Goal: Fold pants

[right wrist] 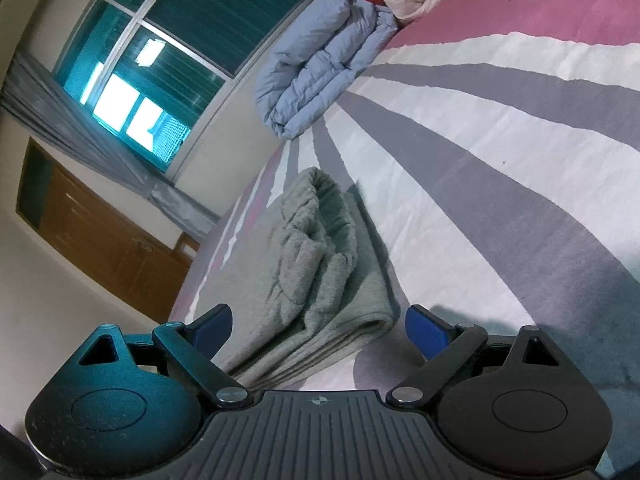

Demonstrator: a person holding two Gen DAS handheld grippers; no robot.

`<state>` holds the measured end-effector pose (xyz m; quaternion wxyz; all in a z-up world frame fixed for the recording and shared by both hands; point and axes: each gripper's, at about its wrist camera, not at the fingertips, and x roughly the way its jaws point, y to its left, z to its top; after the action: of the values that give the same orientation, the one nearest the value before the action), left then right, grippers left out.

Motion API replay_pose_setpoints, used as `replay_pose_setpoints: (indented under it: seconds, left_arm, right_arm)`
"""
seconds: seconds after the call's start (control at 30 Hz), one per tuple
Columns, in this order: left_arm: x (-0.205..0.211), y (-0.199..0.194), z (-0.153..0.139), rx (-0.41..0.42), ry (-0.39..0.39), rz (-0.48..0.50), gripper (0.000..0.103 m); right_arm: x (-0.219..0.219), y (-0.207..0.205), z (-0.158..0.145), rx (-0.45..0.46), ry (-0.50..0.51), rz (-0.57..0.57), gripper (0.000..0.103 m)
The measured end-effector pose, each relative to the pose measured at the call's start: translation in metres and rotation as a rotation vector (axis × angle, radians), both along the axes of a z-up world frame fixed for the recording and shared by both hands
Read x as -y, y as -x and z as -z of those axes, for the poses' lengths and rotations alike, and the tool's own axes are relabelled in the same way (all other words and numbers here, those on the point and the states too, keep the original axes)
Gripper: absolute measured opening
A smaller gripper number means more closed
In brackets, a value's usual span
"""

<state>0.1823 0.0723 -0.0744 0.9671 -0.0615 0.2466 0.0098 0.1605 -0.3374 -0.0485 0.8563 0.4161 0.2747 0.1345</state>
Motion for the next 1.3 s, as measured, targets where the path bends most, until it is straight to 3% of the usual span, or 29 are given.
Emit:
replay_pose_setpoints:
  seconds: [0.2, 0.3, 0.4, 0.6, 0.7, 0.77, 0.93, 1.07, 1.17, 1.2, 1.27, 1.3]
  left_arm:
    - [-0.005, 0.013, -0.007, -0.001, -0.008, 0.016, 0.078]
    - [-0.012, 0.021, -0.014, 0.041, 0.004, -0.013, 0.077]
    - [-0.026, 0.020, -0.018, 0.065, 0.100, -0.035, 0.078]
    - [-0.036, -0.014, -0.016, 0.035, 0.287, 0.058, 0.079]
    - [-0.043, -0.044, -0.006, -0.016, 0.426, 0.110, 0.079]
    - [-0.044, -0.067, -0.003, -0.058, 0.479, 0.166, 0.080]
    - [-0.045, -0.124, -0.001, -0.172, 0.501, 0.318, 0.079]
    - [-0.052, -0.159, 0.010, -0.245, 0.577, 0.411, 0.077]
    - [-0.051, -0.179, 0.018, -0.280, 0.611, 0.463, 0.072]
    - [-0.050, -0.185, 0.020, -0.287, 0.620, 0.475, 0.064]
    - [-0.049, -0.195, 0.025, -0.304, 0.653, 0.507, 0.045]
    - [-0.047, -0.197, 0.028, -0.315, 0.679, 0.523, 0.037]
  right_arm:
    - [0.008, 0.002, 0.000, 0.014, -0.017, -0.001, 0.093]
    - [0.015, 0.004, 0.000, 0.019, -0.045, 0.008, 0.093]
    - [0.016, 0.001, 0.001, -0.001, -0.078, 0.021, 0.093]
    - [0.015, -0.023, 0.003, -0.029, -0.082, 0.002, 0.093]
    - [0.012, -0.047, 0.012, -0.076, -0.091, -0.049, 0.093]
    - [0.011, -0.057, 0.014, -0.050, -0.088, -0.061, 0.093]
    - [0.017, -0.095, 0.020, -0.044, -0.110, -0.151, 0.093]
    - [0.020, -0.131, 0.029, -0.076, -0.168, -0.287, 0.093]
    - [0.009, -0.147, 0.028, -0.074, -0.131, -0.366, 0.092]
    - [0.005, -0.150, 0.027, -0.074, -0.103, -0.382, 0.091]
    - [-0.002, -0.155, 0.031, -0.086, -0.059, -0.397, 0.064]
    - [-0.002, -0.157, 0.034, -0.084, -0.070, -0.398, 0.062]
